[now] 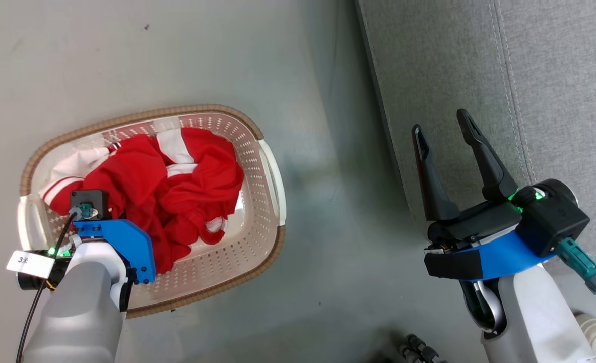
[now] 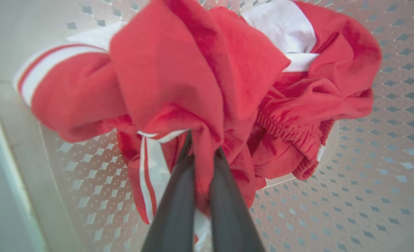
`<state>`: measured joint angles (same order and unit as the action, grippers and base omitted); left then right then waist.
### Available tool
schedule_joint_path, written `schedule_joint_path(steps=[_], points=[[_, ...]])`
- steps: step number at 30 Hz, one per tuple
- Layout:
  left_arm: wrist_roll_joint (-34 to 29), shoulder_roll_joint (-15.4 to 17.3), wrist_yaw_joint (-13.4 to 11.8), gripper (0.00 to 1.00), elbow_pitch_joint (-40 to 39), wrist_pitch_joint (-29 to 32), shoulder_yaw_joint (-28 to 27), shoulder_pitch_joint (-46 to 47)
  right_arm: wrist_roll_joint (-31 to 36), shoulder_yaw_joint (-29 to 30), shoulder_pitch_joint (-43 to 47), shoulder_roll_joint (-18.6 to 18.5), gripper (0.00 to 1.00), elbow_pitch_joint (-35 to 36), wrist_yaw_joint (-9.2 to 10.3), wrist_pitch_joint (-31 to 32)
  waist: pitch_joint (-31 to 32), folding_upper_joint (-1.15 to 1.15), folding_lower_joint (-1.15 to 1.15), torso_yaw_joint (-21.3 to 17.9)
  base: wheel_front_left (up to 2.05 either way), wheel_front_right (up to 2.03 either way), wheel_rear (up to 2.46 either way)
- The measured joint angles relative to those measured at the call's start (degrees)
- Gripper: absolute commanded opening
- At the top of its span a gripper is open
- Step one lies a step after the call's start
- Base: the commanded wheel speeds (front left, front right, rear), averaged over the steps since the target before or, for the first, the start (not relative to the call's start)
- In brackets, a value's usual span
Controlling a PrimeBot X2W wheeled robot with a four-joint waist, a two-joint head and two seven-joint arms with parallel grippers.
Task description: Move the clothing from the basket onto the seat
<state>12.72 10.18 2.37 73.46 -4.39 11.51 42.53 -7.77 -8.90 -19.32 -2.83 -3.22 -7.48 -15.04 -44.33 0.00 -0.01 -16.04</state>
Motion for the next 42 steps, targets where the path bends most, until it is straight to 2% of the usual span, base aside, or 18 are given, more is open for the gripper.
schedule_joint_path(steps=[3, 8, 17, 24, 27, 34, 42], points=[[0.42, -0.21, 0.71, 0.00, 0.13, -0.77, 0.12, -0.20, 0.22, 0.05, -0.17, 0.01, 1.00, -0.25, 0.00, 0.00, 1.21, 0.00, 0.00, 0.36, 0.00, 0.00, 0.00], [0.91, -2.37, 1.72, 0.00, 0.27, -1.75, 0.69, -1.69, 0.98, 0.27, -0.07, 0.01, 1.00, -1.19, 0.00, -0.01, 4.42, 0.00, 0.00, 1.14, 0.00, 0.00, 0.00], [1.87, -3.96, 4.55, 0.00, 0.36, -6.62, 2.81, -4.23, 2.14, 0.64, 1.57, 0.03, 1.00, -3.34, 0.00, -0.01, 12.62, 0.00, 0.00, 3.37, 0.00, 0.00, 0.00], [2.71, -6.93, 4.85, 0.00, -0.85, -8.61, 6.58, -5.08, 3.14, 1.63, 4.60, 0.03, 1.00, -5.41, 0.00, -0.01, 20.48, 0.00, 0.00, 5.67, 0.00, 0.00, 0.00], [4.77, -7.23, 4.86, 0.00, -3.80, -8.90, 9.68, -6.28, 3.52, 1.90, 6.12, 0.03, 1.00, -6.32, 0.00, -0.01, 23.93, 0.01, 0.00, 6.76, 0.00, 0.00, 0.00], [14.03, -7.30, 5.04, 0.00, -15.48, -7.01, 20.15, -9.62, 4.20, 2.00, 9.64, 0.04, 1.00, -7.93, 0.00, 0.01, 31.75, 0.01, 0.00, 9.12, 0.00, 0.00, 0.00], [16.75, -7.27, 4.38, 0.00, -24.24, -5.91, 26.19, -9.65, 4.23, 1.43, 12.17, 0.03, 1.00, -7.71, 0.00, 1.16, 38.42, 0.01, -0.01, 11.51, 0.00, 0.00, 0.00]])
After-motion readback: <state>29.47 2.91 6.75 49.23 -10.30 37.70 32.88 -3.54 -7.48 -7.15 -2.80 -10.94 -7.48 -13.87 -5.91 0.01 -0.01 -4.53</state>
